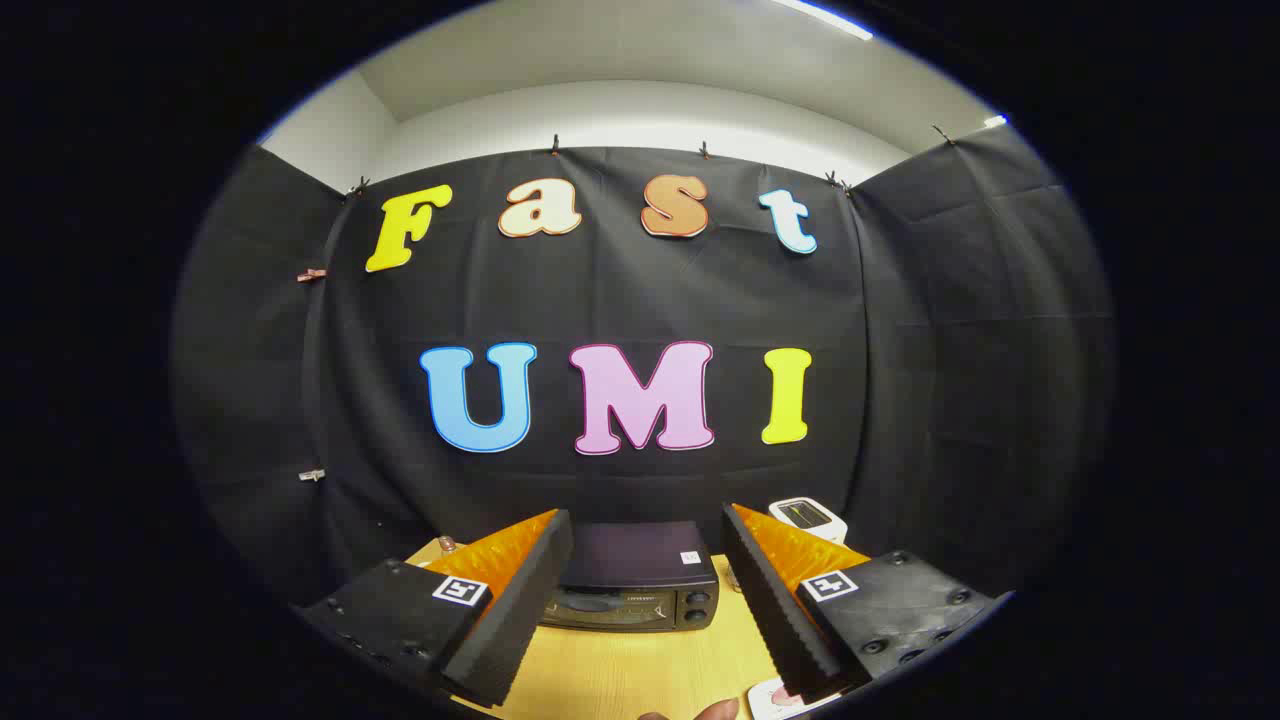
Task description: Open the toaster oven, put the food inside, and close the toaster oven door.
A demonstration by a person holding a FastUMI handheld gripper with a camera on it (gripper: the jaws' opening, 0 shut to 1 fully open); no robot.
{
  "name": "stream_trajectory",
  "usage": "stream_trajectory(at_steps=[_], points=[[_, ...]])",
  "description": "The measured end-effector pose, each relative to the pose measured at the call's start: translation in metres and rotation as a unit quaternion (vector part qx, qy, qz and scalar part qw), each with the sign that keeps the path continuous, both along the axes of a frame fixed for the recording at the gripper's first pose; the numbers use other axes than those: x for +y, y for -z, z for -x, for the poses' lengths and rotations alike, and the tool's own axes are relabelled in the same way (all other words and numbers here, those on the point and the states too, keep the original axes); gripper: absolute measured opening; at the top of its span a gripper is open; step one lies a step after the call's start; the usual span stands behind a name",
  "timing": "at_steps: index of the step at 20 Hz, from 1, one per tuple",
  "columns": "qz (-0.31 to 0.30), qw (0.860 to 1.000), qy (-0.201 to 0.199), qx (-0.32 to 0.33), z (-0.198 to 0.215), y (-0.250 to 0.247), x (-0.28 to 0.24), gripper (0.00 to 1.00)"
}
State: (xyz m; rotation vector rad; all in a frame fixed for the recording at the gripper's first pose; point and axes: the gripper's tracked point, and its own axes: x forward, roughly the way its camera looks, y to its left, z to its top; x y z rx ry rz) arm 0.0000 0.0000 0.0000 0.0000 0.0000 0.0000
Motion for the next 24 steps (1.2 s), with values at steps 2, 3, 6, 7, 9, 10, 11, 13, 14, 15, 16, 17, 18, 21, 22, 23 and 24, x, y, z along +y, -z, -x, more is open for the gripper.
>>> stream_trajectory(at_steps=[2, 3, 6, 7, 9, 10, 11, 13, 14, 15, 16, 17, 18, 21, 22, 23, 24], points=[[-0.002, 1.0, 0.001, -0.009, -0.004, -0.008, 0.0, 0.97], [0.0, 1.0, 0.003, -0.012, -0.007, -0.009, -0.002, 0.97], [-0.009, 1.0, 0.005, -0.009, -0.011, -0.008, -0.007, 0.97], [-0.011, 1.0, 0.007, -0.009, -0.013, -0.008, -0.008, 0.97], [-0.009, 1.0, 0.013, -0.007, -0.015, -0.004, -0.011, 0.98], [-0.006, 1.0, 0.016, -0.006, -0.016, -0.003, -0.013, 0.98], [-0.003, 1.0, 0.018, -0.005, -0.017, -0.001, -0.014, 0.99], [0.006, 1.0, 0.022, -0.003, -0.017, 0.004, -0.012, 0.99], [0.011, 1.0, 0.023, -0.004, -0.017, 0.005, -0.011, 0.99], [0.016, 1.0, 0.022, -0.004, -0.018, 0.006, -0.01, 0.99], [0.017, 1.0, 0.021, -0.005, -0.019, 0.006, -0.009, 0.99], [0.017, 1.0, 0.02, -0.004, -0.02, 0.007, -0.007, 0.99], [0.015, 1.0, 0.019, -0.001, -0.019, 0.012, -0.006, 0.99], [0.012, 1.0, 0.009, 0.008, -0.022, 0.024, 0.007, 0.99], [0.014, 1.0, 0.005, 0.013, -0.026, 0.031, 0.023, 0.99], [0.015, 1.0, 0.0, 0.021, -0.032, 0.038, 0.032, 0.99], [0.017, 0.999, -0.006, 0.028, -0.037, 0.047, 0.039, 0.99]])
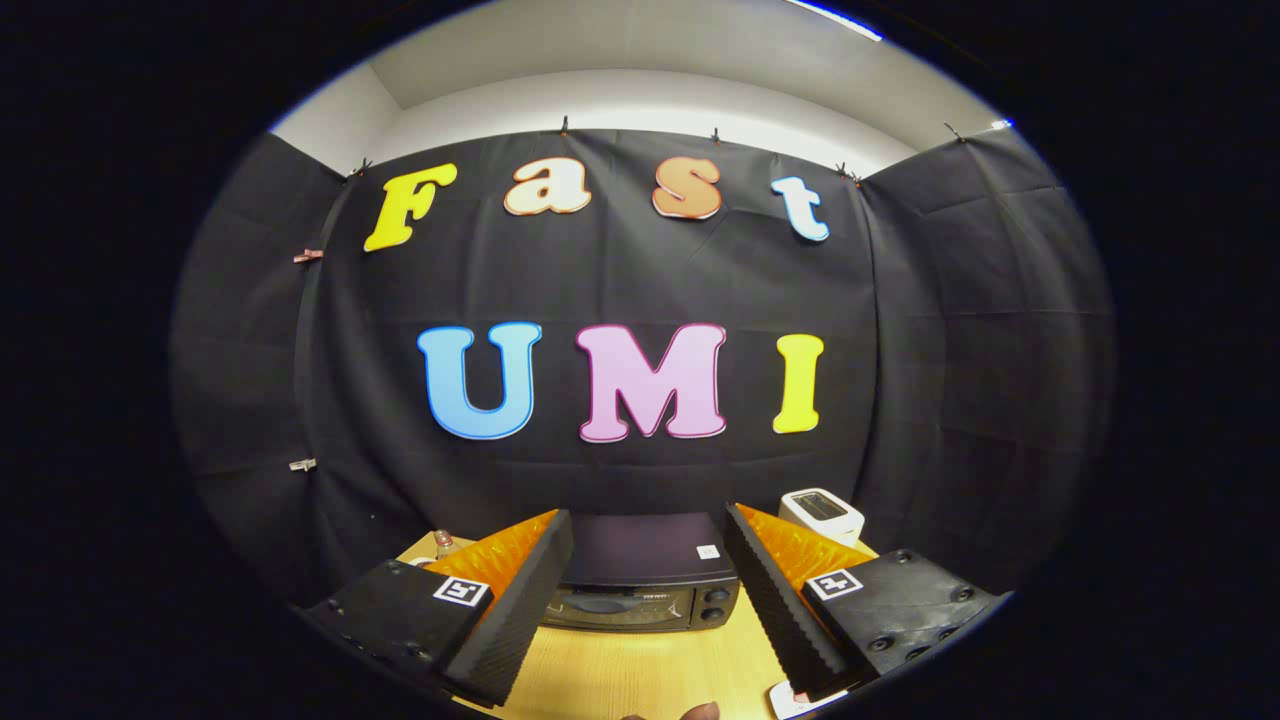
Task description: Open the toaster oven, put the food inside, and close the toaster oven door.
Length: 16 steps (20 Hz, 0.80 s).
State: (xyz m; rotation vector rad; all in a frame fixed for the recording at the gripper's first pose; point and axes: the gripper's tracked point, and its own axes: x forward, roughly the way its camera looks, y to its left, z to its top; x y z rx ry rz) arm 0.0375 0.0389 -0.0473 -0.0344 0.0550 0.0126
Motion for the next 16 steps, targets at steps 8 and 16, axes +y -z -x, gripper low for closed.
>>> stream_trajectory(at_steps=[8, 16], points=[[0.006, 0.994, -0.011, 0.104, -0.066, 0.113, 0.031, 0.98], [0.02, 0.979, 0.005, 0.203, -0.137, 0.231, 0.044, 0.99]])
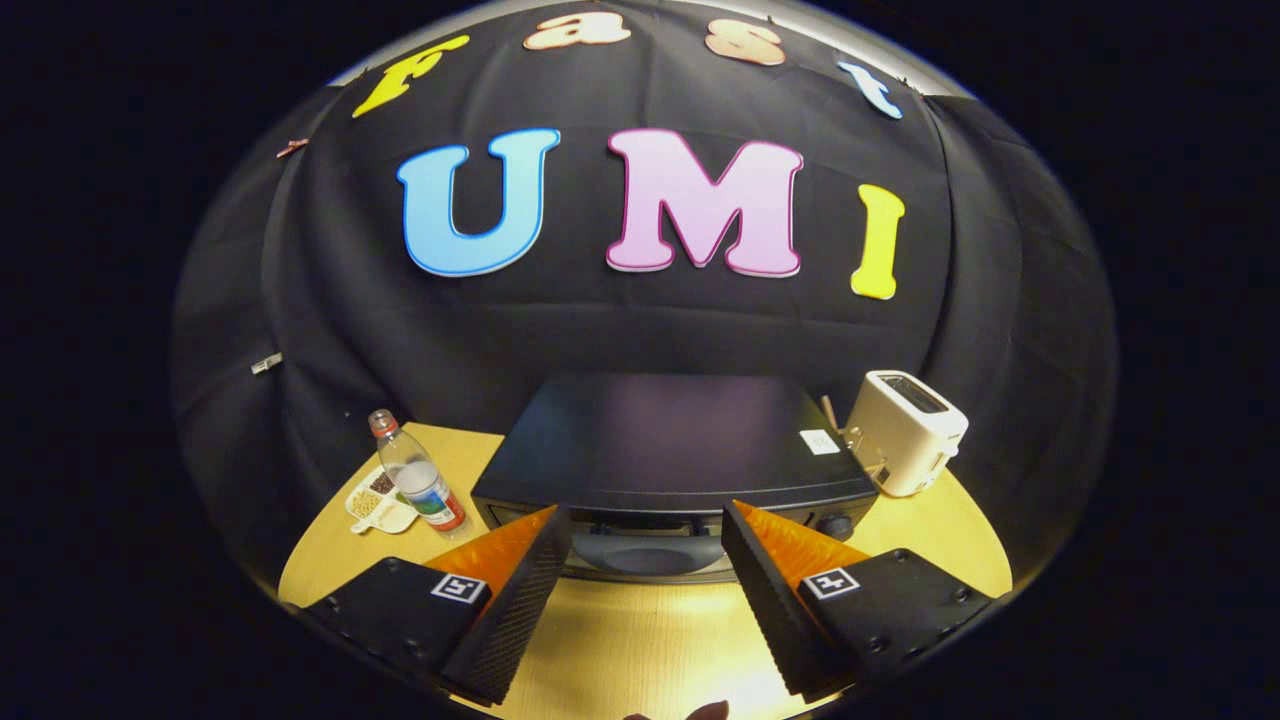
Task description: Open the toaster oven, put the food inside, and close the toaster oven door.
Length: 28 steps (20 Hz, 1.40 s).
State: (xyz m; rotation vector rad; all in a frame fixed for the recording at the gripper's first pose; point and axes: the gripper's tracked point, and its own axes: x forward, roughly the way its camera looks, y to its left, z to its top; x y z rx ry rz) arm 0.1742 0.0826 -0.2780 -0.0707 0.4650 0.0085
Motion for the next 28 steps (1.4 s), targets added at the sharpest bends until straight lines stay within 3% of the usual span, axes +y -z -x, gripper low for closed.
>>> stream_trajectory(at_steps=[5, 13, 21, 28], points=[[0.001, 0.999, 0.014, 0.043, -0.013, 0.04, -0.003, 0.98], [-0.005, 0.998, 0.022, 0.052, -0.024, 0.044, -0.011, 0.99], [-0.006, 0.999, 0.02, 0.047, 0.04, 0.066, -0.014, 0.99], [-0.012, 0.995, 0.031, 0.09, 0.086, 0.105, -0.019, 0.99]])
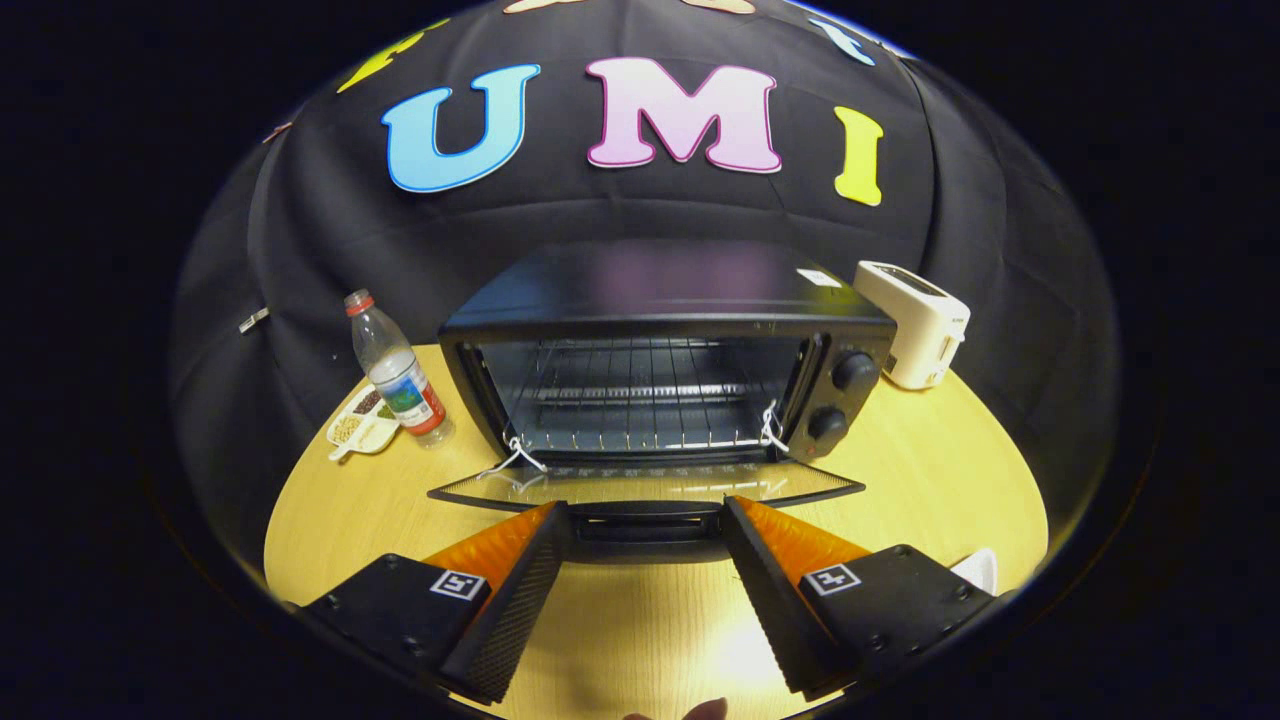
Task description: Open the toaster oven, put the food inside, and close the toaster oven door.
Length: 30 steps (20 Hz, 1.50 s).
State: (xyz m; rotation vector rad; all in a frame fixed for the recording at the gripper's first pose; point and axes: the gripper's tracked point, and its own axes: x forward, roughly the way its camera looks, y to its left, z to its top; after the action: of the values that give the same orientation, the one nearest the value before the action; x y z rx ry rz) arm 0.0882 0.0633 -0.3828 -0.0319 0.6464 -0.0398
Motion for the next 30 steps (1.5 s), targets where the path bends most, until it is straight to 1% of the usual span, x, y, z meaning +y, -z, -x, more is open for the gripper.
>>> stream_trajectory(at_steps=[3, 6, 8, 13, 17, 20, 23, 26, 30], points=[[0.007, 0.999, -0.003, 0.031, 0.018, 0.024, -0.005, 0.99], [0.015, 0.999, -0.005, 0.048, 0.034, 0.037, -0.013, 0.99], [0.009, 0.998, -0.002, 0.058, 0.043, 0.043, -0.016, 0.99], [-0.009, 0.997, -0.004, 0.079, 0.061, 0.039, -0.029, 0.99], [-0.027, 0.994, -0.02, 0.107, 0.085, 0.021, -0.051, 0.99], [-0.033, 0.99, -0.042, 0.131, 0.103, 0.004, -0.084, 0.99], [-0.033, 0.983, -0.047, 0.174, 0.122, -0.006, -0.133, 0.99], [-0.028, 0.974, -0.038, 0.224, 0.14, -0.012, -0.196, 0.99], [-0.047, 0.959, -0.009, 0.28, 0.155, -0.01, -0.272, 0.99]])
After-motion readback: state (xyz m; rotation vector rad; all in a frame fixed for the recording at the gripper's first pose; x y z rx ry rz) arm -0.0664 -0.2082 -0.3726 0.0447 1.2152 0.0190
